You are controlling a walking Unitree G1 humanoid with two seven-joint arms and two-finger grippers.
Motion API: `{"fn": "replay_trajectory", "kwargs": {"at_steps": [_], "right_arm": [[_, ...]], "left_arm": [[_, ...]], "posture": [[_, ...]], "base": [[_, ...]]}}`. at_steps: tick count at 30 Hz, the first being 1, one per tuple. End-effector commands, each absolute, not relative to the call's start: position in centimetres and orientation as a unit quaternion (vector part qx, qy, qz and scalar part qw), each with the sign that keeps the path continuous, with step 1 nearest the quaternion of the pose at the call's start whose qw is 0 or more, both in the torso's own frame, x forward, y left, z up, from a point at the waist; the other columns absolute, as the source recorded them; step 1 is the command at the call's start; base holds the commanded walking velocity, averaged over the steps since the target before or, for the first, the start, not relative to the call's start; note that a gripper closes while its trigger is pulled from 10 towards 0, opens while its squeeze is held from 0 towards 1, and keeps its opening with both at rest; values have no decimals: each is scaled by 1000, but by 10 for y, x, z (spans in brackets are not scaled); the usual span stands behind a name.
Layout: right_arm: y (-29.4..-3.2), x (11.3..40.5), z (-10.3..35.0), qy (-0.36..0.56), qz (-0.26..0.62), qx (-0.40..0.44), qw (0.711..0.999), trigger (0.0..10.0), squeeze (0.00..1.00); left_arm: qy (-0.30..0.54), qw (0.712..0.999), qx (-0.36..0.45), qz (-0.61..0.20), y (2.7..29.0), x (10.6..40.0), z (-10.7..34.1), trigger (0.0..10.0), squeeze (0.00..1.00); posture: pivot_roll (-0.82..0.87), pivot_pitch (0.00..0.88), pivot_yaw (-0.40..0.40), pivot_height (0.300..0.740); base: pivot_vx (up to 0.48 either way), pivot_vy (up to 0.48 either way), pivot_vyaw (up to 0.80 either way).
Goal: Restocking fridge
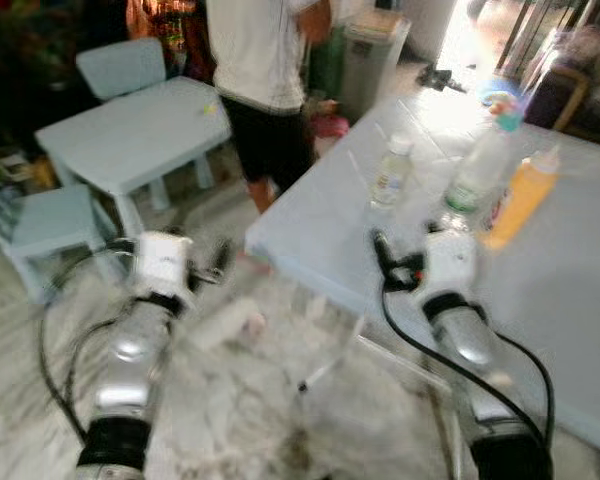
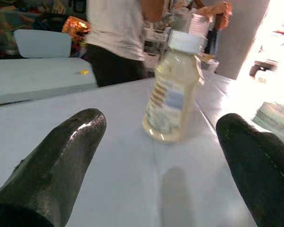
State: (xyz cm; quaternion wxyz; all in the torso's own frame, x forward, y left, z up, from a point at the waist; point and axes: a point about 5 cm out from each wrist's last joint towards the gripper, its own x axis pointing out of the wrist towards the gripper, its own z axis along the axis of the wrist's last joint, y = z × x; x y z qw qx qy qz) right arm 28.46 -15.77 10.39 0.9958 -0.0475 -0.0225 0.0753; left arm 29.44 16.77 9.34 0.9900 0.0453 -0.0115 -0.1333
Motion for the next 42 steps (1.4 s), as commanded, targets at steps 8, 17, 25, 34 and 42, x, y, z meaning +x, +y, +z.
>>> {"fn": "replay_trajectory", "kwargs": {"at_steps": [8, 17, 25, 34, 42], "right_arm": [[-149, 288, 110, -38, 88, -52, 994, 10000, 0], [-145, 289, 111, -42, 92, -55, 993, 10000, 0], [-144, 293, 116, -53, 95, -52, 993, 10000, 0], [-148, 309, 137, -92, 95, -60, 989, 10000, 0], [-154, 327, 148, -103, 96, -69, 988, 10000, 0]], "left_arm": [[-20, 991, 49, -120, 175, 295, 97, 10000, 0], [-23, 992, 41, -119, 179, 291, 97, 10000, 0], [-21, 992, 46, -113, 184, 290, 96, 10000, 0], [-21, 992, 49, -114, 184, 290, 96, 10000, 0], [-17, 991, 53, -118, 184, 287, 96, 10000, 0]], "posture": [[1, 0, -56, 740], [6, 0, -60, 740], [10, 0, -58, 740], [13, 0, -53, 740], [29, 0, -46, 740]], "base": [[461, 0, 0], [0, 0, 0], [0, 0, 0], [0, 0, 0], [0, 0, 0]]}}
